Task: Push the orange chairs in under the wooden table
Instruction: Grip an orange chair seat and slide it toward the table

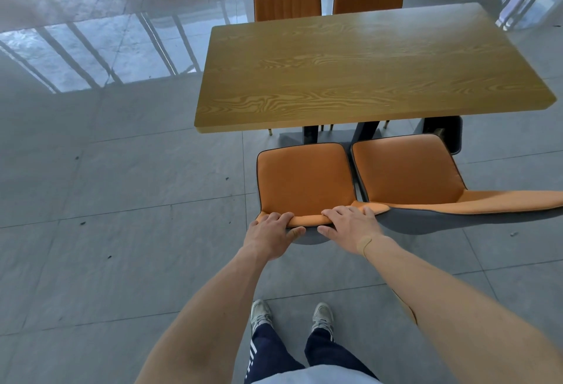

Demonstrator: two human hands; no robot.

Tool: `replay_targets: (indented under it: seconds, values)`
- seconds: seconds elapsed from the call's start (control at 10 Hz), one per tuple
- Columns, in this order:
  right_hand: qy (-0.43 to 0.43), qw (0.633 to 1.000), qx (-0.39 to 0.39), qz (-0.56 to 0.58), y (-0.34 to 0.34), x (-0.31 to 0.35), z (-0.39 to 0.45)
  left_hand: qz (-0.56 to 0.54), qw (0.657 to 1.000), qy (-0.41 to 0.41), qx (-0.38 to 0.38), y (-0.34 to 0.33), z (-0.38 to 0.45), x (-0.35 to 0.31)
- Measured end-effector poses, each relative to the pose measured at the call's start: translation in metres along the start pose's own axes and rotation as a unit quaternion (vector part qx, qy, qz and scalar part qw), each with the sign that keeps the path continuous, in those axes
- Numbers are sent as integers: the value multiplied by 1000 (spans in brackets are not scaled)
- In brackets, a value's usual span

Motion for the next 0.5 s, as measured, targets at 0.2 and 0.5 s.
replay_targets:
  seconds: [0.2, 0.5]
  values:
    - [17, 1000, 11, -3, 13, -1, -16, -15, 1000, 19, -14, 10, -13, -4]
    - [0, 999, 39, 3, 51, -1, -48, -53, 998, 23, 9, 45, -44, -5]
Point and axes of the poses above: each hand's wrist, its own z-axis towards the middle knuckle, its own y-axis out of the back of the hand, x = y × z, the point moved 3 cm from there along z, towards the middle knuckle, and after that the axes turned 1 degree about -y, right-handed, at the moved point
